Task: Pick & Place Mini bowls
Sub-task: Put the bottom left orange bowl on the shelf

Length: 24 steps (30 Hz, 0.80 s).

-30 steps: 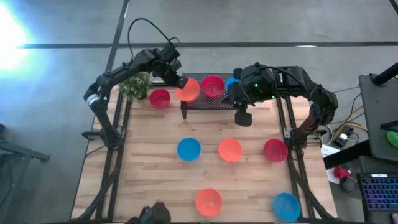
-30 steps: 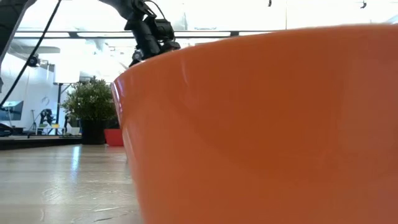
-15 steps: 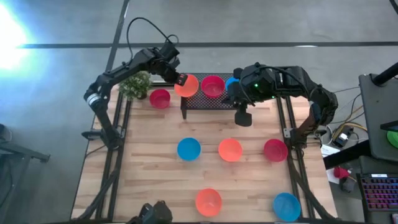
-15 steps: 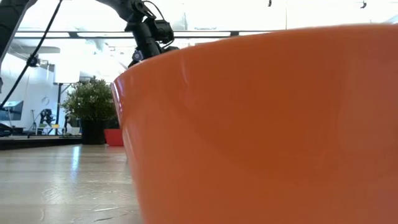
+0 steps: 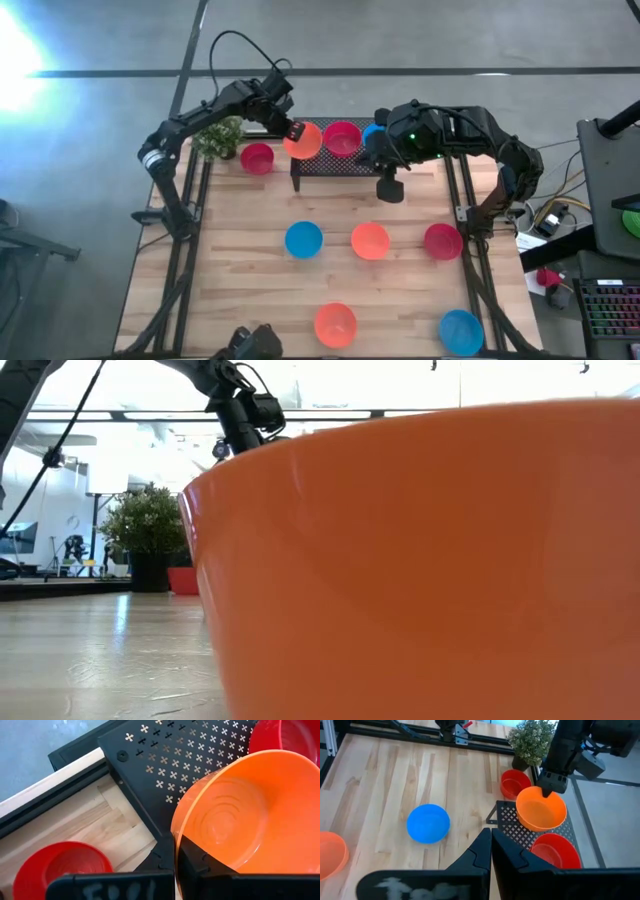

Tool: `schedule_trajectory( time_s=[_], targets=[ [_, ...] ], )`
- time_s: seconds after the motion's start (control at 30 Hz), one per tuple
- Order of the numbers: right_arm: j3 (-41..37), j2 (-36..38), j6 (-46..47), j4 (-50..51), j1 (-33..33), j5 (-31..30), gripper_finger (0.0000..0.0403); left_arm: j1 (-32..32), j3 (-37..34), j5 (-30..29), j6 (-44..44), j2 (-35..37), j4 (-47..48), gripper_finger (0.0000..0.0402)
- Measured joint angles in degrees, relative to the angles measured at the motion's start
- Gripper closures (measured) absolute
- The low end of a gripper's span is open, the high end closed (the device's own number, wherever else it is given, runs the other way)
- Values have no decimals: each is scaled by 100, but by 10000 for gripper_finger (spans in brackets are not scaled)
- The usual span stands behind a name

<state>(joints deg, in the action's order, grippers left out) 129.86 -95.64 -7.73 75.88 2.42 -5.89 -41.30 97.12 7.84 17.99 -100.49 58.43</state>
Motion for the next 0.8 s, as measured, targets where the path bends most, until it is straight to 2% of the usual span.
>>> schedule_trajectory(
  time_s=[0.17,0.47,0.8],
  targets=[
    [0,0,1,0,0,-2,394,11,-2,14,-297,0,-2,401],
    [0,0,3,0,0,0,394,15,-2,-7,-186,0,-17,400],
    [0,0,3,-19,0,0,394,13,-4,-31,-150,0,-52,339]
  ],
)
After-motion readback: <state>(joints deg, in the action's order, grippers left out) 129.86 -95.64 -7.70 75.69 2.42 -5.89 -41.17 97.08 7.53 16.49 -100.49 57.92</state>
